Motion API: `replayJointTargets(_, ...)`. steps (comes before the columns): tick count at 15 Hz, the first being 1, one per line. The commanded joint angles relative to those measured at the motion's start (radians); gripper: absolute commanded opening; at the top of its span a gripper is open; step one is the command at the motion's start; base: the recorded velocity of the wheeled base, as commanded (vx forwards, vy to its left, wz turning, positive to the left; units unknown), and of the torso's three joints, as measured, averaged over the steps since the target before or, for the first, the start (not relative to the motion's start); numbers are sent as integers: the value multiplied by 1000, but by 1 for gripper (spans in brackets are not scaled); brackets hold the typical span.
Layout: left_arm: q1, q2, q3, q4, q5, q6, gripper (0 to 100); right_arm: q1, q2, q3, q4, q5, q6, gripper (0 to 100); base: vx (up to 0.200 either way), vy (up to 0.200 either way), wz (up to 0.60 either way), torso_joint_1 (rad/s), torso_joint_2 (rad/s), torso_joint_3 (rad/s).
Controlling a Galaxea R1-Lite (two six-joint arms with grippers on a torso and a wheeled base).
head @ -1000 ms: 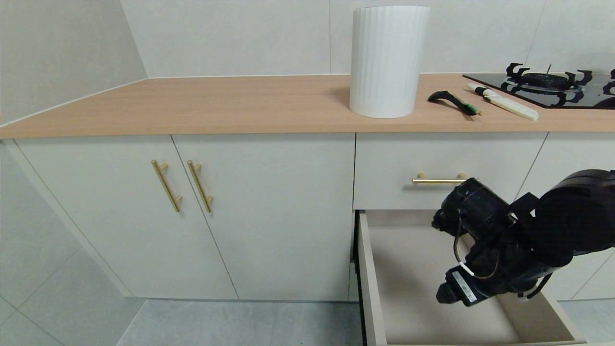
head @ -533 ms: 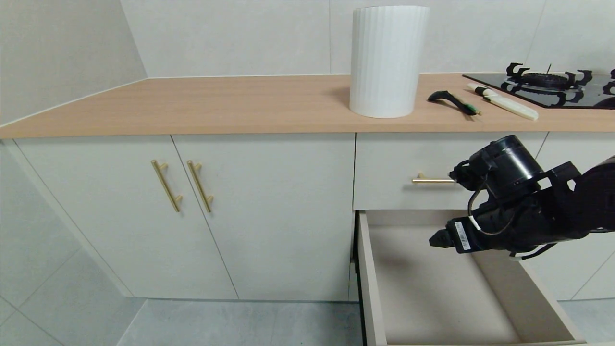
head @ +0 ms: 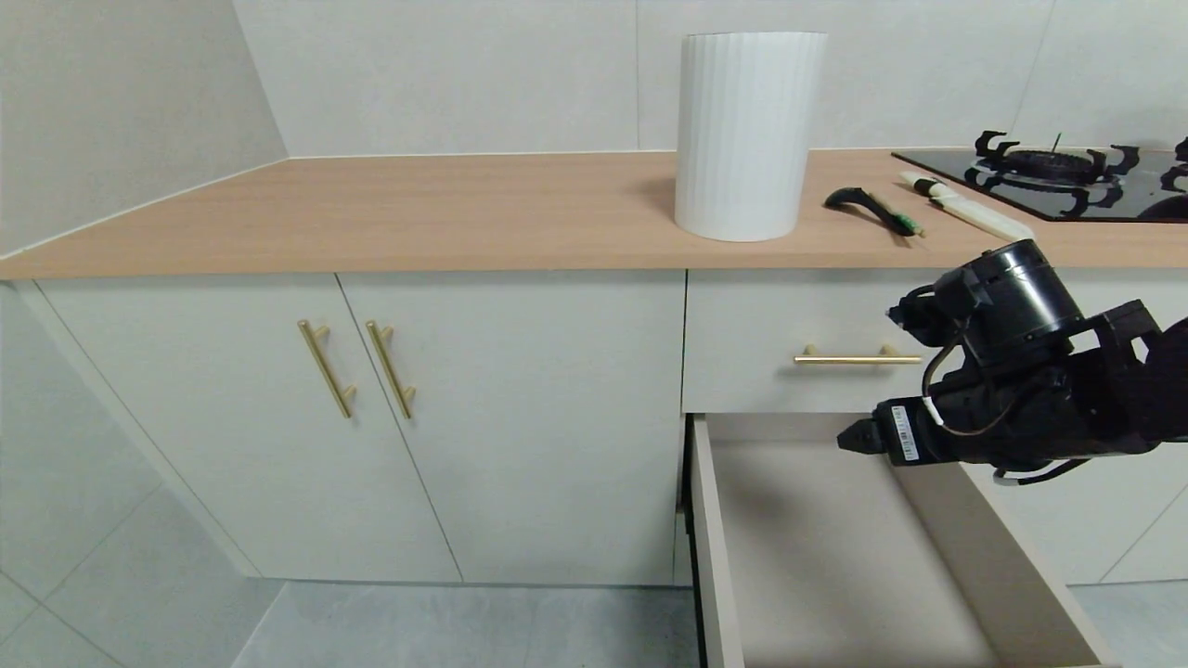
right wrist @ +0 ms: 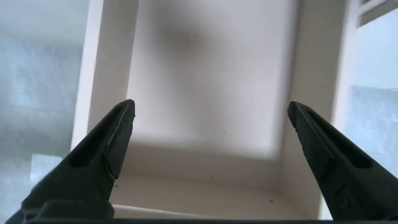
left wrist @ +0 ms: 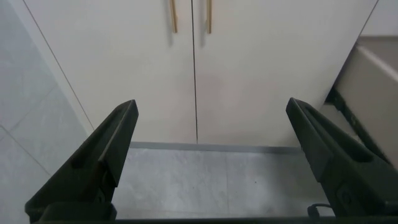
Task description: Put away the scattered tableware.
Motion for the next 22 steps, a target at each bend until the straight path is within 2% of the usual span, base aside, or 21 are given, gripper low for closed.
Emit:
replayJointTargets(1,0,0,2,2,1,0,100,-2,-5,0,1,-1,0,100,0,0,0,90,-124,-290)
replayJointTargets(20,0,0,2,2,1,0,100,-24,-4,1,-78,-2,0,100,0,0,0,167,-464,-281)
replayJointTargets(22,0,0,2,2,1,0,100,-41,23,-5,-150,-1,-5,100,0,0,0,51,-95,-58)
